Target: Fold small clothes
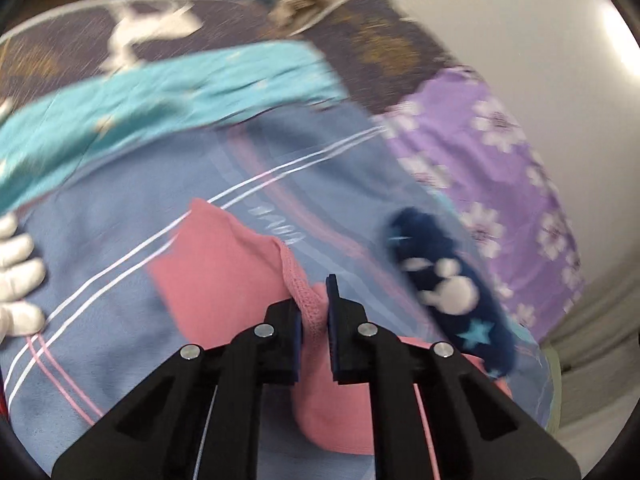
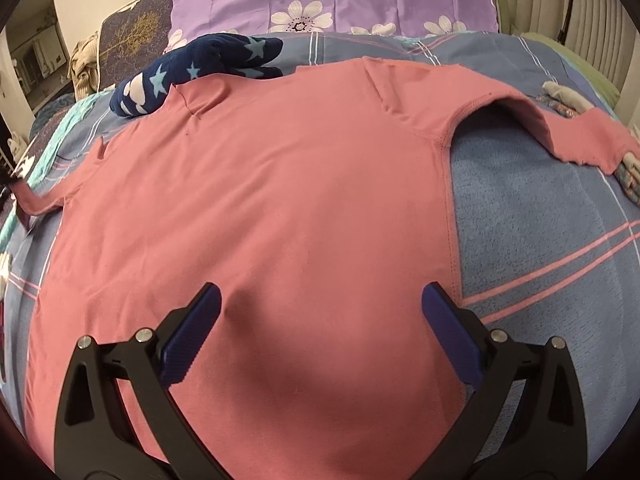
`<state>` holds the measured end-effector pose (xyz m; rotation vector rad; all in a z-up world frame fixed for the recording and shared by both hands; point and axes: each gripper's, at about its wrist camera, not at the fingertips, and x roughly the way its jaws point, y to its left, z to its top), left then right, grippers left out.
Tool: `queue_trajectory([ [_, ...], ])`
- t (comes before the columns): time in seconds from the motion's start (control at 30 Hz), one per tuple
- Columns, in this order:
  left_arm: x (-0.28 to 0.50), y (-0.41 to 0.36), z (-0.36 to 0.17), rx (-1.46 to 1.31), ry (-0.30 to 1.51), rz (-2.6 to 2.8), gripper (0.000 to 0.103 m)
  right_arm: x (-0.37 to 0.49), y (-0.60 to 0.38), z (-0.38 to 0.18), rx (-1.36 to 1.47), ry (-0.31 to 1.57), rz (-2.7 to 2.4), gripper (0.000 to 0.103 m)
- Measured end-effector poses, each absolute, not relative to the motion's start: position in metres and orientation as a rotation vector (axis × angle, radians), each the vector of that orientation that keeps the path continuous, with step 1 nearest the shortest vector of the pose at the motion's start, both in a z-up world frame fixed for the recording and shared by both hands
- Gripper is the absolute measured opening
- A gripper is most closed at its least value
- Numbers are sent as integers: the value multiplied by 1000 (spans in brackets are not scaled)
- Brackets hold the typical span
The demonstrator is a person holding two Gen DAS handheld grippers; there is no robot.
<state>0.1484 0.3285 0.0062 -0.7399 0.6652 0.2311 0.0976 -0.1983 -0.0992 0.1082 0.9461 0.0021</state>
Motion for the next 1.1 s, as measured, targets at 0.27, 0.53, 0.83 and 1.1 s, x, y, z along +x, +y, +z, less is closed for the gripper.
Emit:
queue_trajectory([
  [0.27, 142, 101, 78, -117, 511, -163, 45, 94, -205, -99, 143, 935, -6, 101],
  [0.53, 105, -28, -40, 550, 599, -267, 79, 80, -221, -84, 80, 920, -17, 101],
  [0.83, 109, 94, -61, 365, 691, 22, 85, 124, -190, -32, -24, 874, 167, 52],
  [1.1, 139, 138, -80, 163, 813, 79, 86, 218, -99, -36, 45, 979, 424, 53],
])
